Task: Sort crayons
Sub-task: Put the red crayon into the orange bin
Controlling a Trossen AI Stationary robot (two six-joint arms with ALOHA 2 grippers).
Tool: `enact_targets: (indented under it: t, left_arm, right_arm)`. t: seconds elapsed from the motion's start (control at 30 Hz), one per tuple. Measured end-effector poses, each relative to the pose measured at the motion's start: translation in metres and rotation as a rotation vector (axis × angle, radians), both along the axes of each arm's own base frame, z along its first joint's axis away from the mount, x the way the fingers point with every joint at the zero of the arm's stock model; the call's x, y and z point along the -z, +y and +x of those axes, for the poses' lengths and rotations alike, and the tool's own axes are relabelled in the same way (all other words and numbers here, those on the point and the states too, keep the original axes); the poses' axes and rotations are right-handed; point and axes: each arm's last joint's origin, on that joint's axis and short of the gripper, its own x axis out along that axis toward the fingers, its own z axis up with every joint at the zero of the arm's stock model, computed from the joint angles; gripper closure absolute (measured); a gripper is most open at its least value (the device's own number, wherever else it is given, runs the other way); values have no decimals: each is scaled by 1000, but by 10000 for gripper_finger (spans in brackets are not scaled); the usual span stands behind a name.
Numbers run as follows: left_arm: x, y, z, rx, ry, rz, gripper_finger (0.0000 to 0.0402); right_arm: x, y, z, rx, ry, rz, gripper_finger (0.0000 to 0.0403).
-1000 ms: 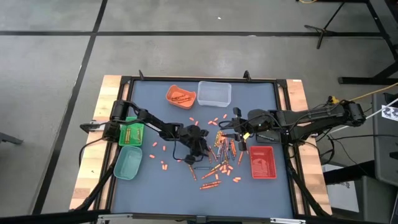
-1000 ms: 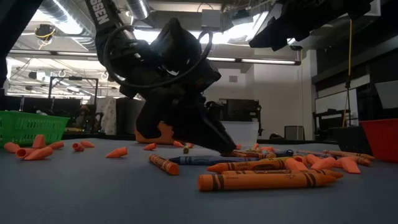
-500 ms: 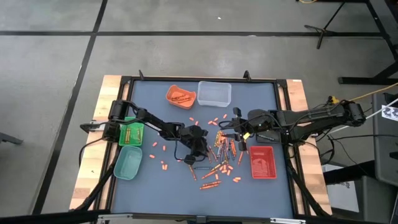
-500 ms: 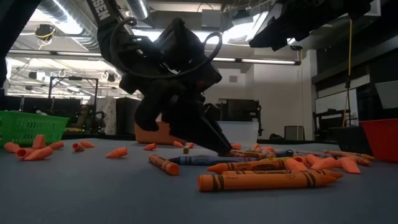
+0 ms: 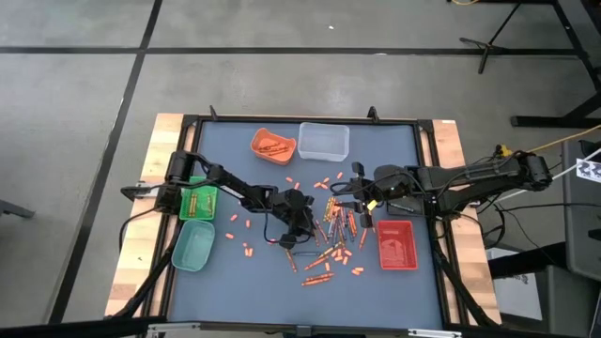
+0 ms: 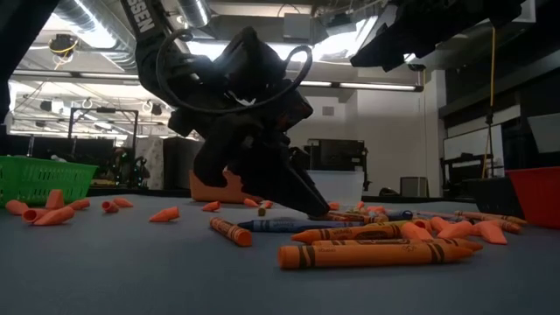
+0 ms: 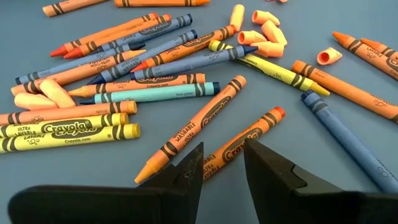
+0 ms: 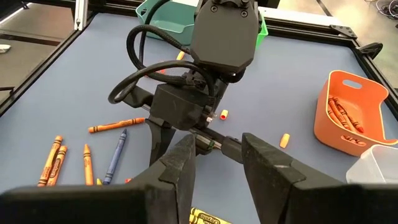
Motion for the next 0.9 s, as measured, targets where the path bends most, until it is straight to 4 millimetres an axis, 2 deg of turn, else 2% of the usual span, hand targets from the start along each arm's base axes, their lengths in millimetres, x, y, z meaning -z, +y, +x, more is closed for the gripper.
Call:
enact_targets:
  t: [0.27,0.47,0.63,0.9]
  left_arm:
    - [-3,0,2,0,-13,-1,301]
    - [-18,0,15,31,-54,40,301]
    - [-30,-1,26,79,-23,98,301]
    - [-30,-1,25,181,62,204,301]
  right_arm:
    - [0,0,0,0,0,0,274]
    - [0,0,0,0,0,0,274]
    - [0,0,0,0,0,0,274]
    - [0,0,0,0,1,0,274]
